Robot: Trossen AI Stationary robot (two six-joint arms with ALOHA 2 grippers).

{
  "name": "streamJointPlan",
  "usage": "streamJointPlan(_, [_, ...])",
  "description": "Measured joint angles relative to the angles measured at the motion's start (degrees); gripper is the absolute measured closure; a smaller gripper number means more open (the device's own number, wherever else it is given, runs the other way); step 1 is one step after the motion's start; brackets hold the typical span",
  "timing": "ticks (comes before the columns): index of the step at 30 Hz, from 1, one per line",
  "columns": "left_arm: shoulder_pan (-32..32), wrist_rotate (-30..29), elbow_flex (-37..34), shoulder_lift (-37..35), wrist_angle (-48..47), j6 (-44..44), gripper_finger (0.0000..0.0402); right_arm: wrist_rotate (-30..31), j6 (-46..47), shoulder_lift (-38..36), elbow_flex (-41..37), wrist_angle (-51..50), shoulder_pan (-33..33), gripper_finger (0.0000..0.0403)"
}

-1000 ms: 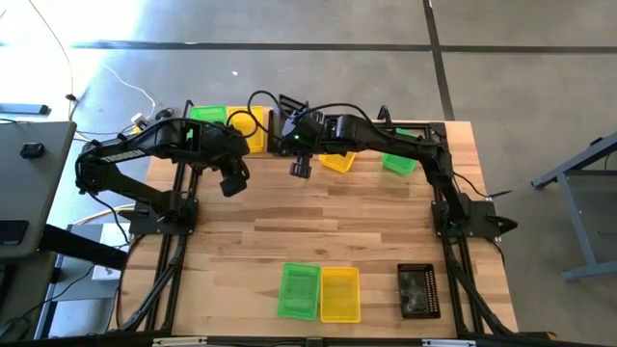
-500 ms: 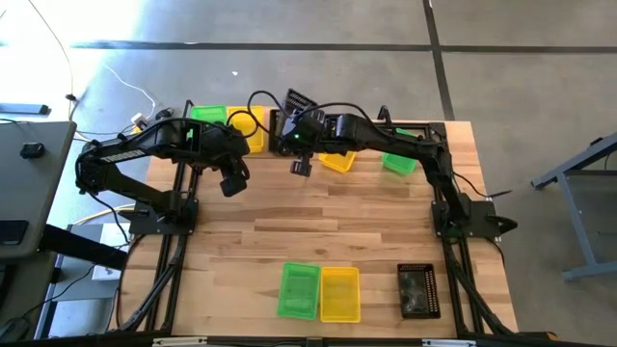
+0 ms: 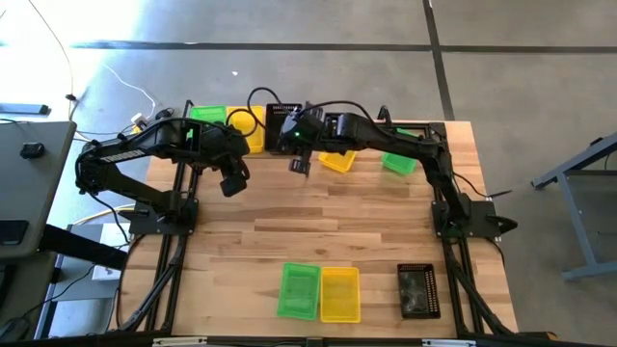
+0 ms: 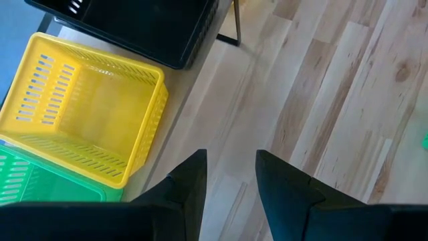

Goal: Stack baskets on shelf by color
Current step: Stack the top black bin on top of the black bin on the shelf

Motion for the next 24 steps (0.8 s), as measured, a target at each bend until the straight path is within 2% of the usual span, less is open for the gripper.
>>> streamJointPlan(6, [0.0, 0.0, 0.0, 0.0, -0.2, 0.0, 0.0284, 1.3, -0.7, -0.2, 2.5, 0.8, -0.4, 0.0304])
streamJointPlan(11, [0.0, 0.0, 0.0, 0.0, -0.3, 0.9, 0.0284, 0.5, -0.7, -0.5, 2.5, 1.3, -3.9, 0.0304])
streamJointPlan(16, [0.0, 0.0, 0.0, 0.0, -0.3, 1.5, 0.0284, -2.9, 2.1, -0.5, 2.5, 1.7, -8.6, 0.0304])
streamJointPlan(24, [0.0, 0.0, 0.0, 0.0, -0.3, 1.1, 0.0284, -12.3, 4.1, 0.1, 2.0, 7.3, -15.1, 0.0304])
